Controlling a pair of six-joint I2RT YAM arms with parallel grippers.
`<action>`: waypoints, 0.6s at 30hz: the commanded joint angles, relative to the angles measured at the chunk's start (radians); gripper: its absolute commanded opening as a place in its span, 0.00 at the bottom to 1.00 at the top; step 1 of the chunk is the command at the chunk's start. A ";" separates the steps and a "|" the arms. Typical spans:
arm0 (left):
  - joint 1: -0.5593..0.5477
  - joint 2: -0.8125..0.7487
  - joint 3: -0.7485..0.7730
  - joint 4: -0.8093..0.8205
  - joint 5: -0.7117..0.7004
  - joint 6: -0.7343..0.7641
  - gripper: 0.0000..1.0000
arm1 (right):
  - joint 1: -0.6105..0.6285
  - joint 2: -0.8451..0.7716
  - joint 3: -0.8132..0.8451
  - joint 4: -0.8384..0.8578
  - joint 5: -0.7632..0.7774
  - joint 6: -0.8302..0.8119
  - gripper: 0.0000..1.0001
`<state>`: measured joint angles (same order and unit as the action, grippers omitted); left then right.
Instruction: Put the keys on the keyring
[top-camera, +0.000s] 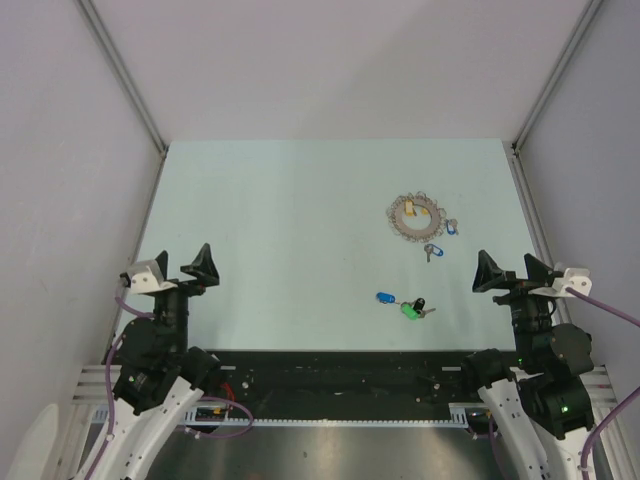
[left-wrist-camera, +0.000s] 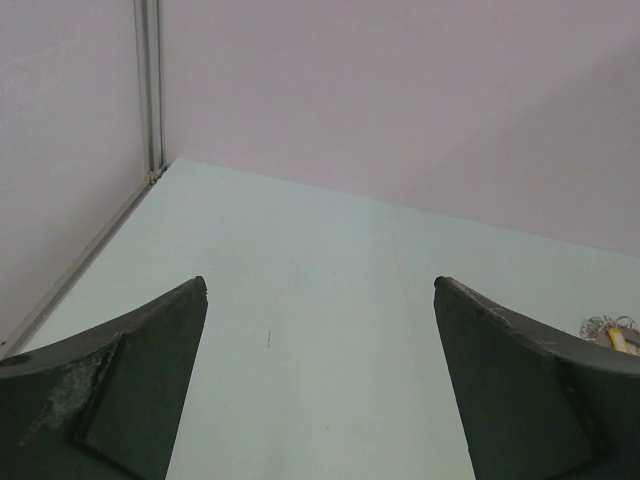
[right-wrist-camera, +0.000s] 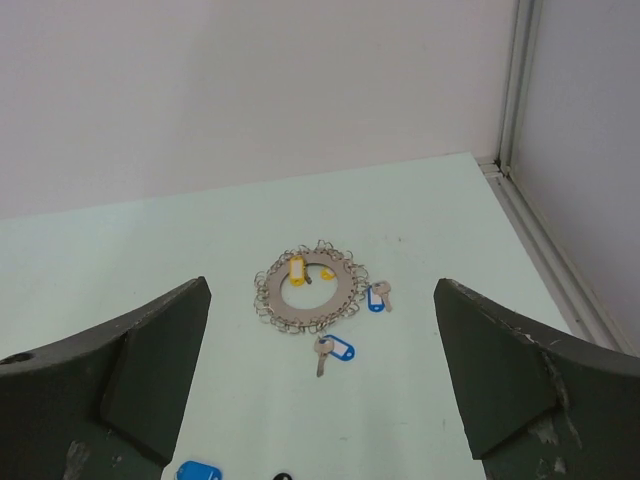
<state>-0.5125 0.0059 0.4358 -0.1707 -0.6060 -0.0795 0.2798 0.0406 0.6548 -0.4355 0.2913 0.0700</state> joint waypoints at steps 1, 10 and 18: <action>0.008 -0.146 0.023 0.047 0.015 0.007 1.00 | -0.007 -0.008 0.017 0.011 0.057 0.016 1.00; 0.008 -0.132 0.020 0.013 0.112 0.033 1.00 | -0.007 0.128 0.083 -0.040 -0.015 0.059 1.00; 0.008 -0.031 0.041 -0.013 0.193 0.017 1.00 | -0.005 0.484 0.138 -0.054 -0.104 0.177 1.00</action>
<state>-0.5125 0.0059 0.4358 -0.1776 -0.4713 -0.0608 0.2764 0.4152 0.7708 -0.4751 0.2470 0.1715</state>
